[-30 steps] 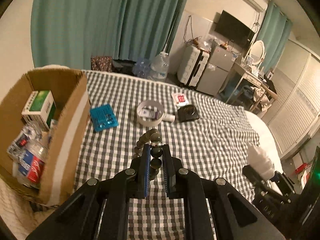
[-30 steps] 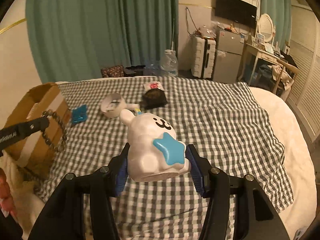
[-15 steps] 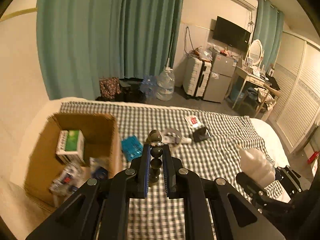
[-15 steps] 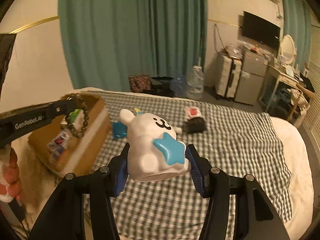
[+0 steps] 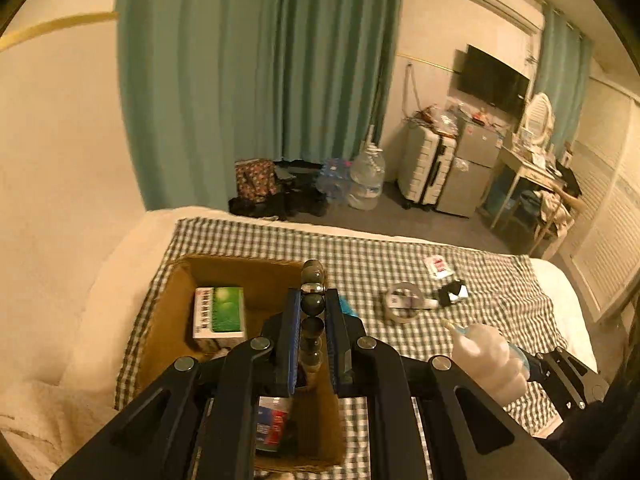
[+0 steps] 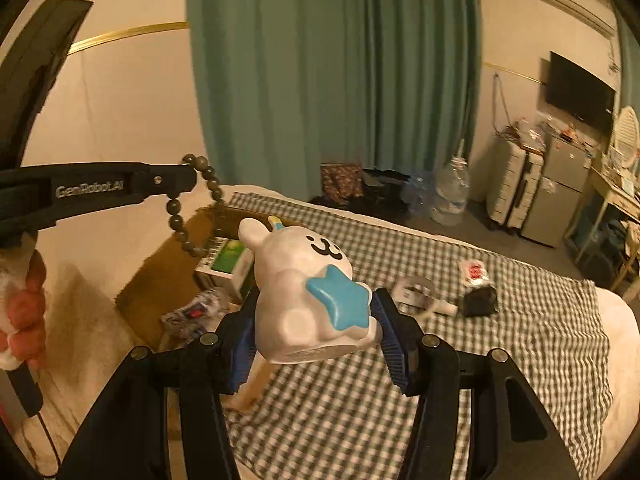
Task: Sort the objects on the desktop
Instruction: 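Carry the bracelet and bunny toy over the cardboard box and release them inside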
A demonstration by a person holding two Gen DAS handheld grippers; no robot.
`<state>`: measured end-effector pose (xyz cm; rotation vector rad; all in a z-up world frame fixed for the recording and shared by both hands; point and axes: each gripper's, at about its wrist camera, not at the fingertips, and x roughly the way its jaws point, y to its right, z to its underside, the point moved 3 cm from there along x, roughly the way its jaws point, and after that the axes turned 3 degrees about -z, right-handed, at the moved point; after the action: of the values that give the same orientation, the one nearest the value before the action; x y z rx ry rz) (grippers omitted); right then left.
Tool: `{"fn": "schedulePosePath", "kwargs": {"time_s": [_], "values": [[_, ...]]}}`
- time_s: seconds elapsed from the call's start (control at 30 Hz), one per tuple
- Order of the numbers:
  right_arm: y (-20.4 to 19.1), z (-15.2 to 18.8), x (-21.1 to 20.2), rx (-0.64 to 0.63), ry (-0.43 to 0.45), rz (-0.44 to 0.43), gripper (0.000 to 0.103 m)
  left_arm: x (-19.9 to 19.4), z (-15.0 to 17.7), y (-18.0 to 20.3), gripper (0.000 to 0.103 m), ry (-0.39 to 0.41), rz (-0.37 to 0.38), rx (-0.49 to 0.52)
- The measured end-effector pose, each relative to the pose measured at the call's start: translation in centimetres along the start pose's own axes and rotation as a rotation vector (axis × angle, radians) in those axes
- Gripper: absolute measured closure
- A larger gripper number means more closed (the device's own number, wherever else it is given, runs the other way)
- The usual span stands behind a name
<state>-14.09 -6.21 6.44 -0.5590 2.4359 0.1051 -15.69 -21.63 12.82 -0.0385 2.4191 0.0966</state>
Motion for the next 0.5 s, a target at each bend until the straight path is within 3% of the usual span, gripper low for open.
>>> {"fn": "schedulePosePath", "kwargs": {"time_s": [0.27, 0.5], "values": [[-3.0, -0.4, 4.7, 0.005, -0.067, -0.065, 0.05, 3.9, 2.2, -6.1, 0.092, -0.061, -0.072, -0.064], [-4.8, 0.4, 10.2, -0.01, -0.156, -0.091, 0.05, 6.7, 4.3, -9.6, 0.092, -0.101, -0.074, -0.064]]}}
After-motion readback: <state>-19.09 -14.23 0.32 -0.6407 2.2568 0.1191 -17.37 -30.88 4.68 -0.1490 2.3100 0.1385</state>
